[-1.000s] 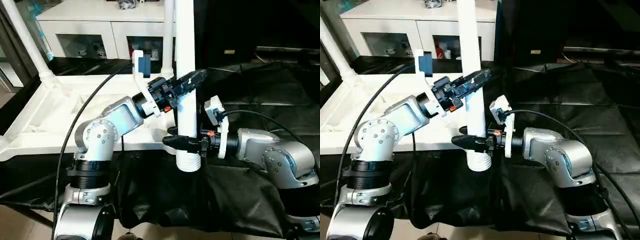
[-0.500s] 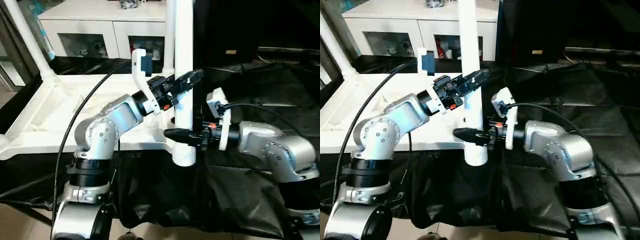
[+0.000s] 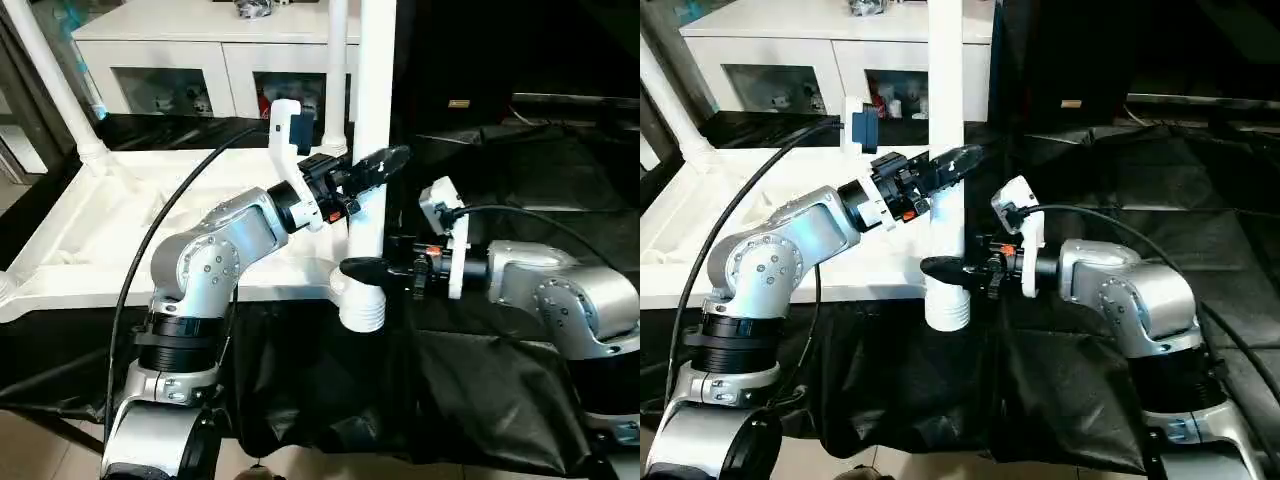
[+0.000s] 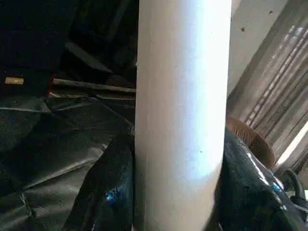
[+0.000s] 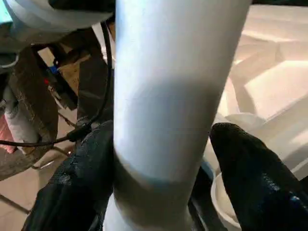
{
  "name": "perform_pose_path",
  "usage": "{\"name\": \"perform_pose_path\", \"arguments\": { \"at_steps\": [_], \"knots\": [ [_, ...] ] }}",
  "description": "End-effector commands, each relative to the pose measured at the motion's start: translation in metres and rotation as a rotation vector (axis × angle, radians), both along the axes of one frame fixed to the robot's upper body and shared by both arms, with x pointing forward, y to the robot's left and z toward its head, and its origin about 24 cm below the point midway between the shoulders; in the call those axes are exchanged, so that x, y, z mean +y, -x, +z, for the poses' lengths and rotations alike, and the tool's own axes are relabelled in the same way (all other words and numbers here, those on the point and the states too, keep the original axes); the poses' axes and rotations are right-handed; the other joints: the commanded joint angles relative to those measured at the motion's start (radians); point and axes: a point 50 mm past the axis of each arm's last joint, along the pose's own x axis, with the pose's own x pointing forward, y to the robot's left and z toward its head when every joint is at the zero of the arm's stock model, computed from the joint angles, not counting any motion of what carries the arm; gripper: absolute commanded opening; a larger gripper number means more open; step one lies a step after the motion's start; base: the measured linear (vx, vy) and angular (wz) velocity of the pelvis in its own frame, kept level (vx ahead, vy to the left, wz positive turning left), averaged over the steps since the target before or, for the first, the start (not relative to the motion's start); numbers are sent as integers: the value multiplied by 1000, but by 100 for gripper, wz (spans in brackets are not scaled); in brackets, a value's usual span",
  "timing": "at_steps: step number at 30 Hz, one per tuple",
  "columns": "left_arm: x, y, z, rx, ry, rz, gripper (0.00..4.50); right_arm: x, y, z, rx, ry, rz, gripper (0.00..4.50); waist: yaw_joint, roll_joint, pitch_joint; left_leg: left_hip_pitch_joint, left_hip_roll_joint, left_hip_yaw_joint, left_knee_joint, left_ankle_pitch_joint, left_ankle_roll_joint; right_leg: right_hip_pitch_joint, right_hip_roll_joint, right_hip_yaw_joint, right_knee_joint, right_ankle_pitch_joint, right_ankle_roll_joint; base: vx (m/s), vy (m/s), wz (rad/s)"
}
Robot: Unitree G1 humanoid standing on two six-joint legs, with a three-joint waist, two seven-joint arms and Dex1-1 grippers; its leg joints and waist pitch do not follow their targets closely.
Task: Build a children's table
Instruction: Pick table leg
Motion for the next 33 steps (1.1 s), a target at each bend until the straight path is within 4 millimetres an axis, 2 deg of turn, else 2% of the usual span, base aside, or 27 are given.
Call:
{"name": "perform_pose_path", "arguments": {
  "at_steps": [1, 3, 4, 7, 9, 18, 27, 29, 33],
  "knots": [
    [-3, 1, 8, -40, 4, -17, 182, 1, -2, -2, 17, 12, -16, 324, 1, -18, -76, 8, 34, -11, -67, -163, 21, 57, -46, 36, -78, -282, -167, 0, 0, 0],
    [-4, 2, 8, -42, 3, -23, 182, 2, -2, -3, 26, 10, -19, 324, 1, -20, -76, 10, 35, -12, -67, -162, 19, 57, -45, 35, -78, -280, -167, 0, 0, 0],
    [-5, 2, 8, -44, 0, -29, 182, 3, -3, -4, 36, 7, -18, 296, 1, -20, -76, 9, 35, -12, -67, -161, 19, 57, -46, 36, -77, -276, -168, 0, 0, 0],
    [-5, 3, 8, -47, -2, -34, 182, 5, -2, -5, 46, 4, -14, 283, 1, -19, -76, 9, 35, -11, -67, -160, 20, 57, -46, 36, -77, -274, -167, 0, 0, 0],
    [-5, 3, 8, -48, -3, -34, 182, 5, -2, -4, 50, 0, -11, 256, 1, -18, -76, 10, 35, -11, -67, -162, 18, 57, -46, 36, -77, -277, -166, 0, 0, 0],
    [-4, 2, 8, -53, -4, -35, 182, 4, -1, -6, 81, -13, -8, 194, 1, -18, -76, 9, 35, -12, -68, -165, 14, 57, -47, 37, -77, -272, -167, 0, 0, 0],
    [-2, 1, 6, -56, -41, 1, 182, 2, -4, -6, 72, -21, -33, 189, 1, -15, -76, 9, 35, -12, -68, -166, 12, 57, -46, 36, -77, -270, -168, 0, 0, 0],
    [-1, 0, 5, -34, -34, 9, 252, 2, -5, -6, 67, -24, -37, 189, 1, -14, -76, 10, 36, -12, -69, -173, 10, 57, -47, 36, -77, -272, -169, 0, 0, 0],
    [6, -4, 8, -50, -19, 83, 261, 3, -7, -3, 50, -42, -51, 189, 1, -13, -76, 9, 35, -13, -69, -173, 8, 57, -46, 36, -77, -267, -170, 0, 0, 0]
  ]
}}
